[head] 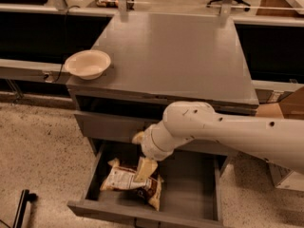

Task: Pick brown chip bag from middle drawer and place on counter

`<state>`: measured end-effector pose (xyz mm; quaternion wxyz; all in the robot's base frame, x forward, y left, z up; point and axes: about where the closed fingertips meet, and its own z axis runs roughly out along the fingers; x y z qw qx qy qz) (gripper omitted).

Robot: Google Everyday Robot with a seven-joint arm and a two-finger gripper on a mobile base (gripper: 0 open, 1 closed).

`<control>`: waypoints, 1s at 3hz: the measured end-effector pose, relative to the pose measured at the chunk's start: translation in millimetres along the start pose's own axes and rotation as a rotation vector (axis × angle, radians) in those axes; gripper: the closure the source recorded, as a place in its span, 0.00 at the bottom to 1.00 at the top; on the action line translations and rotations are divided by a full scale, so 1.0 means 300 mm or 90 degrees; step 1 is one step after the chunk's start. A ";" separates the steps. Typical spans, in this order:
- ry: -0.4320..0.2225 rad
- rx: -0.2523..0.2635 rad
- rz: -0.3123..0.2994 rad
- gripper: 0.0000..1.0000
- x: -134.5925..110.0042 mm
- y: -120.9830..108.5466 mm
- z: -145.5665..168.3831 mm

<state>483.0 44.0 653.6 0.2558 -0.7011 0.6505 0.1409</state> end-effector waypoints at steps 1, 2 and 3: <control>-0.003 0.046 -0.050 0.17 -0.094 -0.008 -0.083; 0.015 0.055 -0.080 0.09 -0.142 -0.023 -0.088; 0.027 0.028 -0.081 0.11 -0.100 -0.038 0.028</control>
Offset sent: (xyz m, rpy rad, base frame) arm 0.0045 0.0470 0.0504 -0.0797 -0.1682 0.1003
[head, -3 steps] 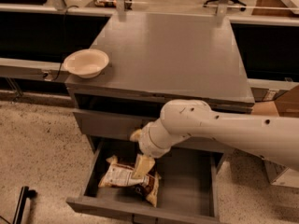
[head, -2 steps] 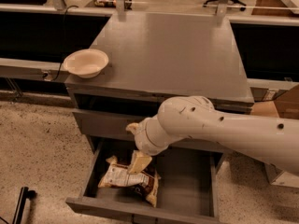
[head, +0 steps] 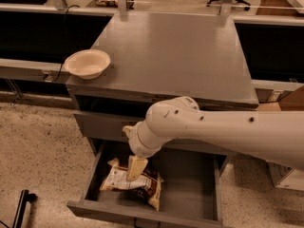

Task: Pick brown chip bag from middle drawer and place on counter

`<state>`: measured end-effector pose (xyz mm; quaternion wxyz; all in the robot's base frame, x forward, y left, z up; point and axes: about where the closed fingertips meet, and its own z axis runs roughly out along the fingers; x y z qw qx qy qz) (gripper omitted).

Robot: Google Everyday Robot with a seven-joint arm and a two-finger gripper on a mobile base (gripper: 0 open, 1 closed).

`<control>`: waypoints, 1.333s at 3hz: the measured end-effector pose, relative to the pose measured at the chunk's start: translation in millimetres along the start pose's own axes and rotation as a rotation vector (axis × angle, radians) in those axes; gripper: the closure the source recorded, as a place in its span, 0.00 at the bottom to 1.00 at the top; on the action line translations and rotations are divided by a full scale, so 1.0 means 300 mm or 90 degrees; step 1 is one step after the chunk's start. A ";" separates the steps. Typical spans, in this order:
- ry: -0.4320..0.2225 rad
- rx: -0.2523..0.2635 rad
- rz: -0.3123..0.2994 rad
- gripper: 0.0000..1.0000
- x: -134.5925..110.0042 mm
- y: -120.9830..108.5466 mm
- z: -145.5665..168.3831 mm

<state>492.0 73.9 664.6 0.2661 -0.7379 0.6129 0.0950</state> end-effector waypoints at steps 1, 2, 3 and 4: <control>0.006 -0.066 0.002 0.13 0.097 0.039 0.187; -0.010 -0.092 0.047 0.14 0.226 0.059 0.307; -0.021 -0.105 0.082 0.12 0.331 0.091 0.388; -0.033 -0.118 0.110 0.13 0.419 0.142 0.474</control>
Offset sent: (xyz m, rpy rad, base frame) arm 0.0316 -0.0377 -0.1750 0.0344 0.2537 -0.0475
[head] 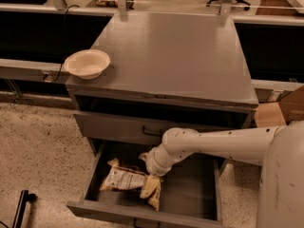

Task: Pick brown chip bag from middle drawer and place on counter

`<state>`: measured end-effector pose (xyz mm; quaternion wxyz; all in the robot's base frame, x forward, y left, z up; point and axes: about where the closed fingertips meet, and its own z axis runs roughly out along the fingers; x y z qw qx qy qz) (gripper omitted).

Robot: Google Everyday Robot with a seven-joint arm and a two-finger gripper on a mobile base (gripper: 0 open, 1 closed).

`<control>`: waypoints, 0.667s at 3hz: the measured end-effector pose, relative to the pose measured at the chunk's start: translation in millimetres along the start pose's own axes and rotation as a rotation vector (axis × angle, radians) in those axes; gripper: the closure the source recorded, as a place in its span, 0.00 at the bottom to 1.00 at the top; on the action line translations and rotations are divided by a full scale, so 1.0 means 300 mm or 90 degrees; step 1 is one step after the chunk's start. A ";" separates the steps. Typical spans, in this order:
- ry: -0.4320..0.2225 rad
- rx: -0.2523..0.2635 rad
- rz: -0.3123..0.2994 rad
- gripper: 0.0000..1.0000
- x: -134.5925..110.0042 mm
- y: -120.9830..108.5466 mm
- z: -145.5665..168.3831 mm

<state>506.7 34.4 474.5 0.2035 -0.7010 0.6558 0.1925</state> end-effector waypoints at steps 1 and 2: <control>-0.002 -0.008 0.020 0.32 0.070 0.017 0.076; 0.005 -0.007 0.020 0.54 0.092 0.030 0.120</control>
Offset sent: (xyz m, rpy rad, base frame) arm -0.0099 -0.0046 -0.0638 -0.0241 0.0147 -0.0252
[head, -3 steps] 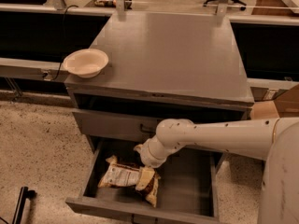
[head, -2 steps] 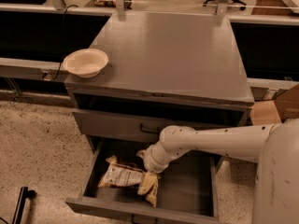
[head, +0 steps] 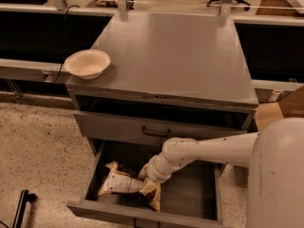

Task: Pick brown chip bag from middle drawer and place on counter

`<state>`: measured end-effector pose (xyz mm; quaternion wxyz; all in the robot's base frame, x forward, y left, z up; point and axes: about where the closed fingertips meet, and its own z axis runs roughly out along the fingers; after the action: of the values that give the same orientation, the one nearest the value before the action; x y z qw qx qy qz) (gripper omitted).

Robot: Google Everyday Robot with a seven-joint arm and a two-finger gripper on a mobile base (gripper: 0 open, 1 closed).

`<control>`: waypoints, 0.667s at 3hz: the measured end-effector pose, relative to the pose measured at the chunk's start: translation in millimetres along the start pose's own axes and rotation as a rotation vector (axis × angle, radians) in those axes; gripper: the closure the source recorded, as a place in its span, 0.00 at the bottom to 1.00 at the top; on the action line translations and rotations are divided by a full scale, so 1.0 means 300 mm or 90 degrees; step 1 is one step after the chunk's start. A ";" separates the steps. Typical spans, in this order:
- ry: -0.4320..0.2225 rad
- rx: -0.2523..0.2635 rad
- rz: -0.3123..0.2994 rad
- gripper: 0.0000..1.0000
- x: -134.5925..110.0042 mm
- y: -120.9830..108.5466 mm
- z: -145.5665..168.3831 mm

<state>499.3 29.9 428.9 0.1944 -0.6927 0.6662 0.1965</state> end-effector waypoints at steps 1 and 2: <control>0.003 0.008 -0.001 0.77 0.007 0.008 0.019; -0.051 0.031 -0.013 0.99 -0.080 -0.004 -0.059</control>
Offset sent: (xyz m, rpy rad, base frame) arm -0.0028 -0.0187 0.1152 0.3234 -0.1918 -0.0323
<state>499.9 40.7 456.7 0.2394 -0.6859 0.6556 0.2060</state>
